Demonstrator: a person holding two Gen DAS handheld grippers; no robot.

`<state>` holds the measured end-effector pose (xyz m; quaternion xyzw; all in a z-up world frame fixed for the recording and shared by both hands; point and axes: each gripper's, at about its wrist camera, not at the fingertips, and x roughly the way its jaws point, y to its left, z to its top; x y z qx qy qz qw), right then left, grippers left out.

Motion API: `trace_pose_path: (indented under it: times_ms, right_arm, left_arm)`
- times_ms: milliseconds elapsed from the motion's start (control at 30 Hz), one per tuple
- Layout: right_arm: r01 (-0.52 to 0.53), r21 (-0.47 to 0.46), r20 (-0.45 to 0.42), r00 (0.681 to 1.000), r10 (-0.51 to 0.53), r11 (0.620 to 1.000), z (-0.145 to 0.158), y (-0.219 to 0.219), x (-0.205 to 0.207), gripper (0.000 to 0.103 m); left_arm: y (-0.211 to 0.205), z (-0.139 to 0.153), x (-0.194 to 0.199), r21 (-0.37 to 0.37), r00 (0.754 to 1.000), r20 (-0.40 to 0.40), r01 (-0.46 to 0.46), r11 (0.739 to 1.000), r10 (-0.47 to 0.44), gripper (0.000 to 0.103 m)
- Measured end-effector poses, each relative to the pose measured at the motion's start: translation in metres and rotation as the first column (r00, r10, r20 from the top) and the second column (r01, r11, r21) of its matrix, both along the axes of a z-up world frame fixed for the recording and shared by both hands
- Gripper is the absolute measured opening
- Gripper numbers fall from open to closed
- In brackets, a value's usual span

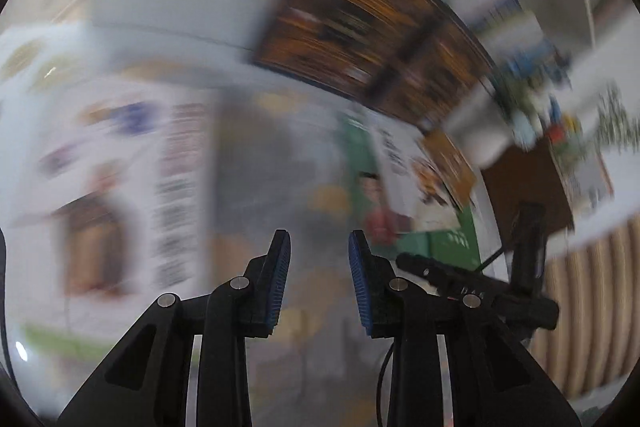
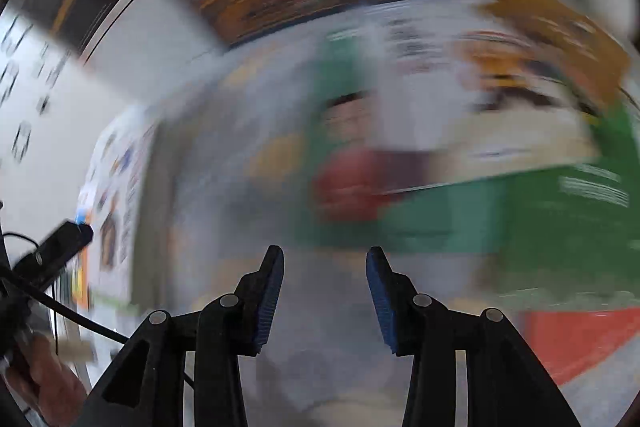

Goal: Organize books

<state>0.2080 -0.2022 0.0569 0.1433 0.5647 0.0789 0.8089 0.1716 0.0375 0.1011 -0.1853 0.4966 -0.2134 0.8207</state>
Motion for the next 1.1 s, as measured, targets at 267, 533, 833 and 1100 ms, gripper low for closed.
trace_pose_path:
  times_ms: [267, 533, 833, 1100]
  right_arm:
    - [0.256, 0.045, 0.032, 0.966, -0.258, 0.966, 0.000, -0.138, 0.031, 0.049]
    - [0.156, -0.029, 0.049, 0.987, -0.154, 0.987, 0.008, -0.137, 0.034, 0.044]
    - [0.229, 0.035, 0.071, 0.970, -0.231, 0.973, -0.002, -0.157, 0.064, 0.045]
    - [0.151, -0.017, 0.064, 0.987, -0.150, 0.988, -0.001, -0.117, 0.021, 0.046]
  left_arm:
    - [-0.122, -0.057, 0.070, -0.024, 0.983, -0.149, 0.106, 0.994, -0.108, 0.033]
    - [-0.149, -0.076, 0.080, -0.016, 0.977, -0.199, 0.075, 0.997, -0.076, 0.033]
    - [-0.159, -0.081, 0.097, -0.062, 0.971, -0.217, 0.087, 0.994, -0.099, 0.033]
    - [-0.144, -0.073, 0.071, -0.012, 0.974, -0.203, 0.101, 0.995, -0.101, 0.033]
